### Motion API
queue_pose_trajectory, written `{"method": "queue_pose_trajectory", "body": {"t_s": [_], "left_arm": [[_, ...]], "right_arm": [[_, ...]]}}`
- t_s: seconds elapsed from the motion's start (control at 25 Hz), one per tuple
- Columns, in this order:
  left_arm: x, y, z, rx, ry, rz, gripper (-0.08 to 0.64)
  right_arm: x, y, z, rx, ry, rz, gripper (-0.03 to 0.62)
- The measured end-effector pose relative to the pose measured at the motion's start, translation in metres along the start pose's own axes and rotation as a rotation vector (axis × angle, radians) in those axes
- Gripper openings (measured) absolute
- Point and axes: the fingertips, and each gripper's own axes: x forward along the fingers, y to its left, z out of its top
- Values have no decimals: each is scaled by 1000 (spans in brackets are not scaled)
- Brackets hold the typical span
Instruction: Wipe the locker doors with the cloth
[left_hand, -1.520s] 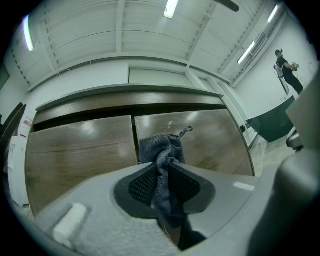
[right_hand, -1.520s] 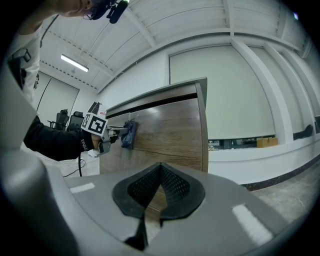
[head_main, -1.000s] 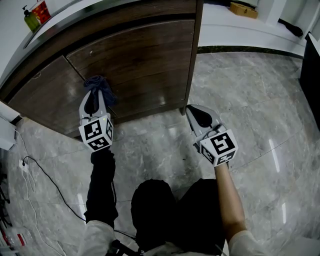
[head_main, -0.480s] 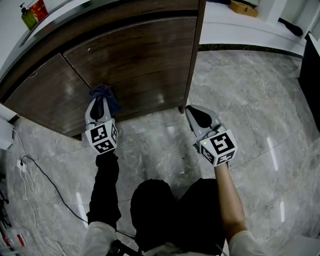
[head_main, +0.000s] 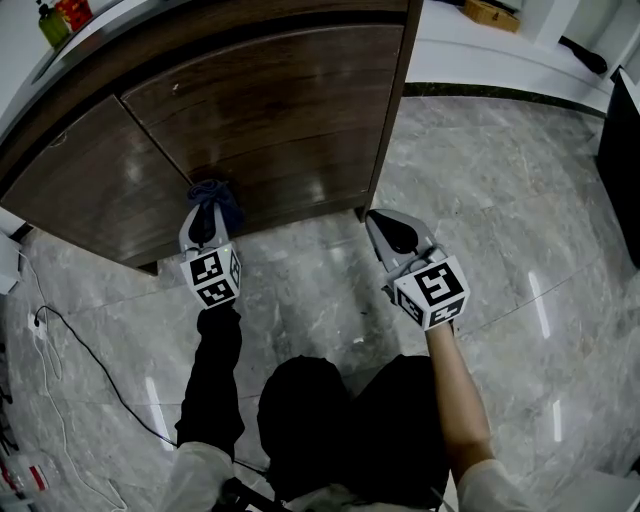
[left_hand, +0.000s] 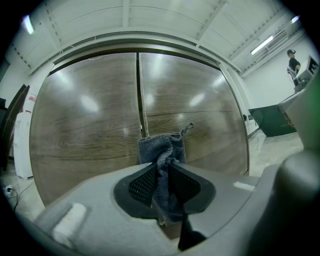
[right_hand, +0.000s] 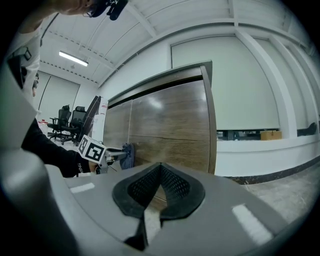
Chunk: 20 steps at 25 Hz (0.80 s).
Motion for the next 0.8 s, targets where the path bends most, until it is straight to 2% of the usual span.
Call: {"method": "queue_pose_trajectory", "body": {"t_s": [0.32,0.8], "left_arm": [[2,-2,-32,-15,53,-7,71],[5,-2,-89,-57,180,-12,71]], "right_arm": [[11,7,-10,-1,26,22,6],[21,11,-17,-2,51,36,5]]}}
